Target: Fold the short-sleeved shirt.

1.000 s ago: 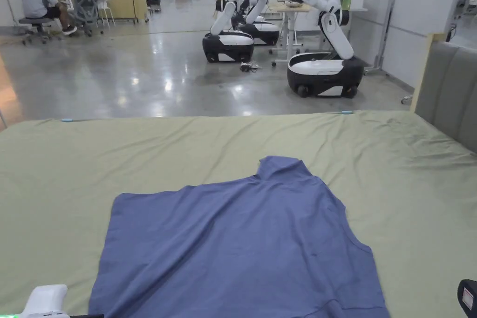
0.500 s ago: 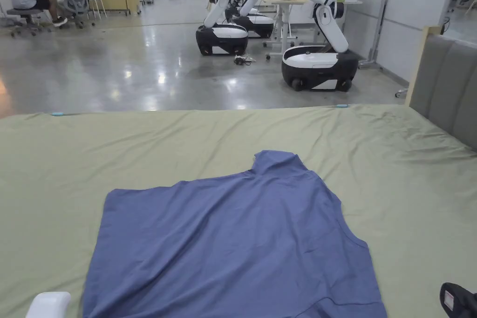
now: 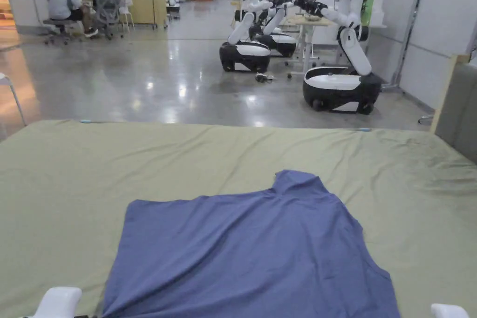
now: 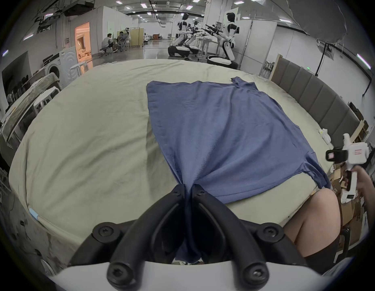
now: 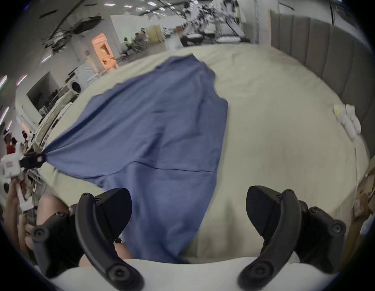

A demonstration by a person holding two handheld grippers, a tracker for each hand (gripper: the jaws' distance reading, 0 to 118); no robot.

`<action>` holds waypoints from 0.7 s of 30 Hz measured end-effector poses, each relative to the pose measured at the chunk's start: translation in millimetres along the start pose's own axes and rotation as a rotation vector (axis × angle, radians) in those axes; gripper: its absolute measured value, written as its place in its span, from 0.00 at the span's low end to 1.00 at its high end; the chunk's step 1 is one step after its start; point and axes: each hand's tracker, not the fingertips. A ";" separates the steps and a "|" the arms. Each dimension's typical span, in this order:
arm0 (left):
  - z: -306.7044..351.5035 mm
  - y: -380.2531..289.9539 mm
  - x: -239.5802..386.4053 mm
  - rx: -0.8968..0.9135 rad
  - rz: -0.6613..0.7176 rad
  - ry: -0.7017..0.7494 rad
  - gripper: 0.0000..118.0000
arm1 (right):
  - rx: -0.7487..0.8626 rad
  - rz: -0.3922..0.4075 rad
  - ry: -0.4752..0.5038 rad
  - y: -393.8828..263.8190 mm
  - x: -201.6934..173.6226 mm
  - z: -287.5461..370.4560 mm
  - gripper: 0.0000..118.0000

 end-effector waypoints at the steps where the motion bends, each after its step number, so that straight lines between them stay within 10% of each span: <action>1: -1.0 0.2 -1.6 0.001 0.005 0.000 0.02 | -0.014 -0.009 -0.025 0.8 2.0 -10.3 0.95; 5: -0.8 1.3 0.9 -0.004 0.021 -0.008 0.02 | -0.018 -0.112 -0.142 -2.0 5.8 -38.9 0.95; 10: -8.0 1.2 -5.9 -0.014 0.014 -0.009 0.02 | -0.040 0.035 -0.233 -2.8 -18.9 -41.6 0.90; 12: -11.1 0.9 -9.4 -0.015 0.010 -0.007 0.02 | -0.016 0.081 -0.224 -1.5 -26.5 -32.9 0.71; 14: -10.3 1.4 -10.3 -0.011 0.008 -0.009 0.02 | 0.015 0.186 -0.237 -3.5 -38.4 -30.1 0.08; 21: -8.0 5.2 -10.2 0.012 0.009 -0.018 0.02 | 0.029 0.042 -0.079 -4.2 -27.4 -32.7 0.01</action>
